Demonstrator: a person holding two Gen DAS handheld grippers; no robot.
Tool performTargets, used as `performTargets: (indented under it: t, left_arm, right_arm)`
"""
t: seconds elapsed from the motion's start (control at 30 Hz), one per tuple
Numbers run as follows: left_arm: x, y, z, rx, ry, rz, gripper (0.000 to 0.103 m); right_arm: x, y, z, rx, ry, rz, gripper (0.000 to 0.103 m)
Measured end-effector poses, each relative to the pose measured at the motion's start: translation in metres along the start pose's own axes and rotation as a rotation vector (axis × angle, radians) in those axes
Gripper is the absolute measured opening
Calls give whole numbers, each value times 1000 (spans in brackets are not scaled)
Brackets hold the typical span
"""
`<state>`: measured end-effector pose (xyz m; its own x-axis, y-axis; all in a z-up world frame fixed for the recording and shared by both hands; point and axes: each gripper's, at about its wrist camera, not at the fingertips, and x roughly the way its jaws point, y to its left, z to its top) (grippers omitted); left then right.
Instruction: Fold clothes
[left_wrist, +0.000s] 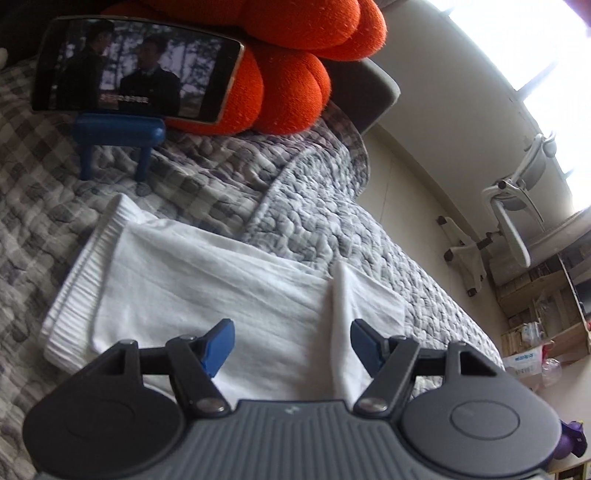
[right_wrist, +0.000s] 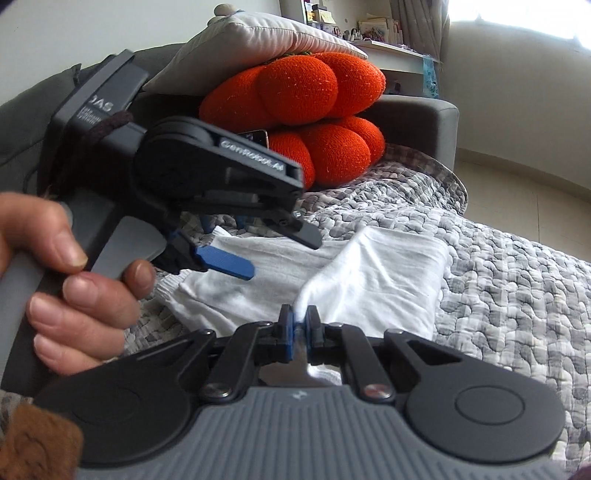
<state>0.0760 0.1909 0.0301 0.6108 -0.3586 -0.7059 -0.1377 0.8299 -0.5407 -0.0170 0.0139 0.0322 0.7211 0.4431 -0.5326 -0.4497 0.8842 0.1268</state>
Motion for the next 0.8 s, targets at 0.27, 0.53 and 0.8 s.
performTargets:
  t: [0.27, 0.53, 0.8]
  left_arm:
    - [22, -11, 2, 23, 23, -42, 63]
    - [0, -7, 14, 37, -43, 31, 55]
    - [28, -25, 5, 36, 59, -28, 59]
  right_arm:
    - [-6, -1, -3, -14, -15, 21, 9]
    - [-11, -7, -2, 21, -47, 33, 9]
    - [-14, -8, -1, 29, -71, 47, 9]
